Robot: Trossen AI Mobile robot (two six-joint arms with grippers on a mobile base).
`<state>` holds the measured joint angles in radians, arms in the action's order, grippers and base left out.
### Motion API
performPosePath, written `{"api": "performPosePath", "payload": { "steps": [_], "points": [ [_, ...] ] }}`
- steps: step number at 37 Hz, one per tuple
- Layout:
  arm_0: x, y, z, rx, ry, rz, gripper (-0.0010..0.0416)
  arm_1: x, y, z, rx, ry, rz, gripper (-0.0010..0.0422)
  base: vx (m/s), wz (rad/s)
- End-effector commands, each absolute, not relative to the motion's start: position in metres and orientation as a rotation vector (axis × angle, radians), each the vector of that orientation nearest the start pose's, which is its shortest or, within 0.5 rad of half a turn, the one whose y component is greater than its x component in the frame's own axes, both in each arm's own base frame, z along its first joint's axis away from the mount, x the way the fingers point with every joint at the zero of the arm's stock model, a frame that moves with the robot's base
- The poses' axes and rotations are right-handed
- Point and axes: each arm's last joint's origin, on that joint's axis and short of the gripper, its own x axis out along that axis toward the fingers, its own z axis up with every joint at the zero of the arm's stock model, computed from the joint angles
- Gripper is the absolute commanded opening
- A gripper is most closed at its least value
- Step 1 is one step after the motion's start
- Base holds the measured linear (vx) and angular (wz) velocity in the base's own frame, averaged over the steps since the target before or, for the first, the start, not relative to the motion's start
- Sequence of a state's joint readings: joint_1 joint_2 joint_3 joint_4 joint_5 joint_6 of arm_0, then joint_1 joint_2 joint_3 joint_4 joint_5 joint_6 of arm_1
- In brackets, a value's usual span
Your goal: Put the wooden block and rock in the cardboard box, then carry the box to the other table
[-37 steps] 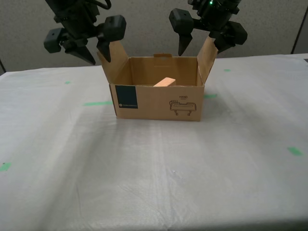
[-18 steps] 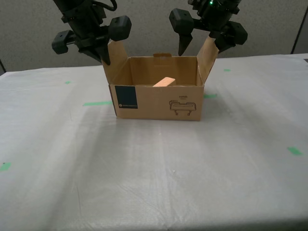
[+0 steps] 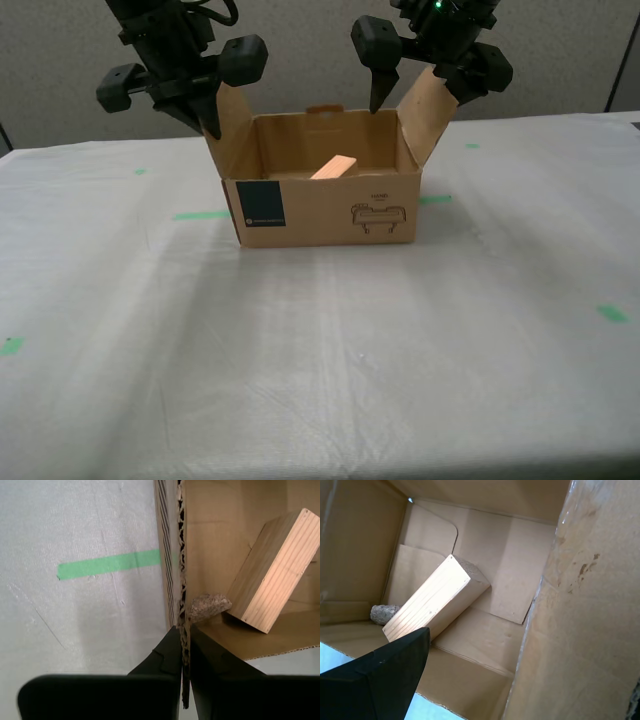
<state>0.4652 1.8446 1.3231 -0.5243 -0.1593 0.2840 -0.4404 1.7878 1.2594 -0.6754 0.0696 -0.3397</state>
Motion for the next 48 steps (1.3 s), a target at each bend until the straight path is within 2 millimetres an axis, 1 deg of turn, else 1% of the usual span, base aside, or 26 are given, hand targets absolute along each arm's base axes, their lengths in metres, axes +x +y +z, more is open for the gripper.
{"api": "performPosePath", "payload": {
  "steps": [1,10,14,18,26,32,36,39,43,48],
  "points": [
    [0.340,0.175,0.205,0.088,1.112,0.407,0.0386,0.315,-0.154,0.196,-0.056,1.290,-0.232,0.0002,0.000,0.000],
    [0.341,0.175,0.205,0.089,1.104,0.409,0.0375,0.318,-0.156,0.197,-0.061,1.251,-0.249,0.0004,0.000,0.000],
    [0.341,0.175,0.205,0.089,1.104,0.409,0.0373,0.318,-0.156,0.198,-0.062,1.248,-0.251,0.0024,0.000,0.000],
    [0.341,0.175,0.205,0.089,1.105,0.409,0.0377,0.318,-0.156,0.198,-0.058,1.247,-0.253,0.0061,0.000,0.000],
    [0.341,0.175,0.205,0.089,1.105,0.409,0.0386,0.317,-0.156,0.199,-0.059,1.244,-0.253,0.0157,0.000,0.000],
    [0.340,0.175,0.206,0.090,1.102,0.409,0.0381,0.317,-0.156,0.199,-0.060,1.242,-0.254,0.0236,0.000,0.000],
    [0.339,0.175,0.208,0.090,1.103,0.409,0.0377,0.317,-0.155,0.200,-0.060,1.242,-0.253,0.0279,0.000,0.000],
    [0.338,0.174,0.209,0.089,1.104,0.409,0.0375,0.316,-0.155,0.203,-0.061,1.238,-0.253,0.0306,0.000,0.000],
    [0.336,0.173,0.214,0.090,1.099,0.410,0.0376,0.314,-0.153,0.211,-0.067,1.211,-0.256,0.0333,0.000,0.000],
    [0.334,0.172,0.220,0.091,1.092,0.410,0.0381,0.310,-0.150,0.227,-0.075,1.162,-0.260,0.0346,0.000,0.000]
  ]
}}
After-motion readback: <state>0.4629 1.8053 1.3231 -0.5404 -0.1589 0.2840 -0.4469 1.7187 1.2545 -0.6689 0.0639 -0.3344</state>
